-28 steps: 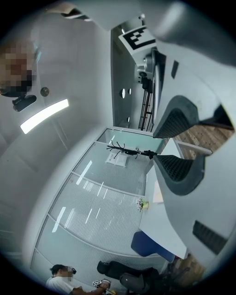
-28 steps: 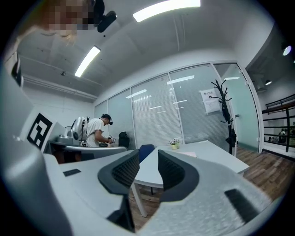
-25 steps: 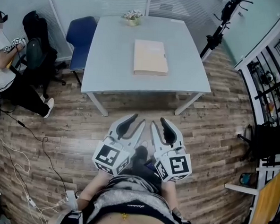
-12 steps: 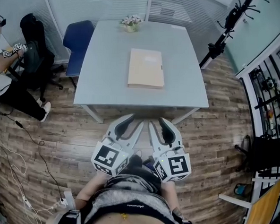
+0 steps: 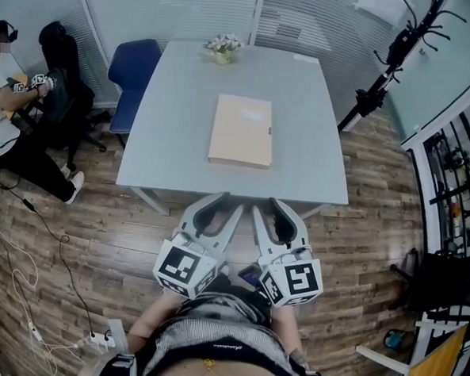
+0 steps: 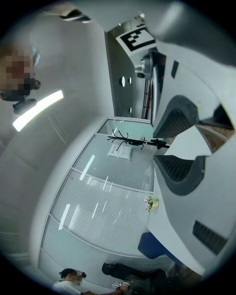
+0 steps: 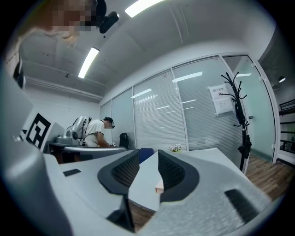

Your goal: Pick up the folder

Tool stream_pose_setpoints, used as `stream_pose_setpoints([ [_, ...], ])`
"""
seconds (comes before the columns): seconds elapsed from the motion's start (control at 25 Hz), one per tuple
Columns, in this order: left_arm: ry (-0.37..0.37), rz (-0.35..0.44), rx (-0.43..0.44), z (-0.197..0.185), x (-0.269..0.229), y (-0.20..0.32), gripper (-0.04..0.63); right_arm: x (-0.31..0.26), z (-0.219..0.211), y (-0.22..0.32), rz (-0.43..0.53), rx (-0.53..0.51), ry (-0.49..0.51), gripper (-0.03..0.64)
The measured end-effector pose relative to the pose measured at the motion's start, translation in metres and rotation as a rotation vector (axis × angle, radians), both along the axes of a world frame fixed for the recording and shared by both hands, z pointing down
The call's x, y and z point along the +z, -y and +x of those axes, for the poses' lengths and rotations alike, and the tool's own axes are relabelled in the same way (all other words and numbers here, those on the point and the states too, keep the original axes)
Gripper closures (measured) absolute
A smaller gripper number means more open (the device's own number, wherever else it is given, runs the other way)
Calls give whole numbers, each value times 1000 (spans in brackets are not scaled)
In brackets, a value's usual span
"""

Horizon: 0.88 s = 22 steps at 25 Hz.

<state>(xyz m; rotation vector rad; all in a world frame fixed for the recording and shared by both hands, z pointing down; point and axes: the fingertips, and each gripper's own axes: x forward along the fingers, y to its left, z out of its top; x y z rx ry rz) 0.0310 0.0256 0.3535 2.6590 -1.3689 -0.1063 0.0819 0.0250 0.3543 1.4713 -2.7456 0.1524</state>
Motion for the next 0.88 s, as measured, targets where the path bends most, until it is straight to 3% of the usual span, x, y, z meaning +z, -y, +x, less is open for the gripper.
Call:
stream_pose_setpoints([
  [0.48,21,-36,-13,8,13,42,503,8,10,42,-17,-1,17,489],
  [0.88,4,-25,31,6,15,121,503,12,8,115,-13,44,14,486],
])
